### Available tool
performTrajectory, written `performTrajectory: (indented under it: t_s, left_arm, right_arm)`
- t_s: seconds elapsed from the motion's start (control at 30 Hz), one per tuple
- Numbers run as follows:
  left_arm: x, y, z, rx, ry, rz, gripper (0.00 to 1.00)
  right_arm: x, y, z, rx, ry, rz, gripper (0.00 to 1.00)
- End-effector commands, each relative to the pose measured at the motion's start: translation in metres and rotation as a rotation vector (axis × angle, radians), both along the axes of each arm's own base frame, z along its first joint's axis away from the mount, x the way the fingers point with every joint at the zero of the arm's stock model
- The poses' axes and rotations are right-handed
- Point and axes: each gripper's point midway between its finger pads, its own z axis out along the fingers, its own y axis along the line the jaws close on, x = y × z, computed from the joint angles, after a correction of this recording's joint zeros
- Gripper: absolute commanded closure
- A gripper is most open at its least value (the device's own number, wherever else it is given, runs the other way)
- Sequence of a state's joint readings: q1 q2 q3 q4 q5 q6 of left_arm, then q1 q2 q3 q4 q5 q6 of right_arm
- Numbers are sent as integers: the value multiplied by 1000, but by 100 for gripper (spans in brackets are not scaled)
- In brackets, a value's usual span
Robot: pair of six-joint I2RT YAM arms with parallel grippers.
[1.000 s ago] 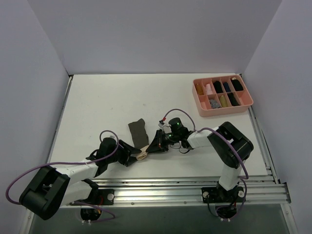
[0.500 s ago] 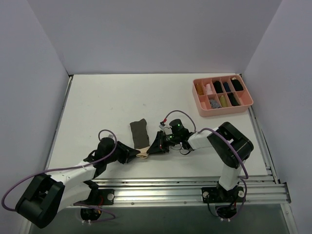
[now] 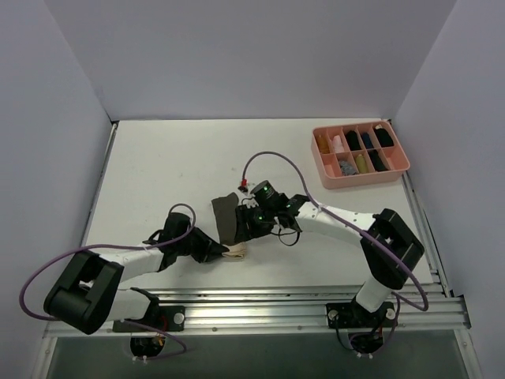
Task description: Roll the underwear
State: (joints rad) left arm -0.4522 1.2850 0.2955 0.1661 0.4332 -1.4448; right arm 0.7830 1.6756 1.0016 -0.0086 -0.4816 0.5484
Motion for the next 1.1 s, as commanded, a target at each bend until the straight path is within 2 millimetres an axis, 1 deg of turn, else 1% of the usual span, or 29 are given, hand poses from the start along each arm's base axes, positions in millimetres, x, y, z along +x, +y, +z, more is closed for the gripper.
performTrajectory:
  t_s: [0.0, 0.03, 0.07, 0.17, 0.2, 0.3, 0.43, 0.47, 0.53, 0.6, 0.67, 0.73, 0.93, 1.07]
  left_arm:
    - [4, -9, 17, -57, -7, -91, 98]
    - [4, -8, 16, -58, -2, -100, 98]
    - [7, -7, 20, -74, 1, -101, 98]
    - [8, -1, 24, -88, 21, -108, 98]
    - [11, 0, 28, -98, 23, -110, 98]
    - [10, 6, 30, -127, 67, -116, 98]
    - [3, 7, 27, -119, 136, -158, 98]
    - [2, 7, 25, -118, 149, -165, 98]
    - [1, 7, 25, -119, 162, -167, 98]
    - [1, 7, 25, -126, 169, -166, 98]
    - [2, 6, 26, -130, 172, -167, 98]
    - [3, 5, 28, -137, 176, -169, 98]
    - [4, 5, 29, -154, 209, -166, 98]
    - [3, 7, 28, -159, 229, -153, 98]
  right_arm:
    - [-15, -31, -6, -291, -246, 146, 56]
    - [-16, -27, 1, -291, -303, 169, 56]
    - [-22, -19, 4, -309, -394, 224, 55]
    - [-30, -6, 17, -316, -525, 305, 53]
    - [-30, -4, 19, -348, -588, 336, 53]
    - [-31, -1, 18, -406, -669, 403, 52]
    - [-24, 2, 19, -490, -762, 471, 51]
    - [-21, 5, 24, -496, -784, 475, 51]
    - [-18, 8, 26, -526, -825, 507, 50]
    - [-16, 14, 31, -526, -850, 523, 49]
    - [-20, 20, 32, -520, -865, 566, 49]
    - [-26, 27, 29, -517, -874, 601, 48]
    - [-38, 40, 21, -484, -867, 668, 47]
    - [-45, 45, 15, -465, -863, 685, 47]
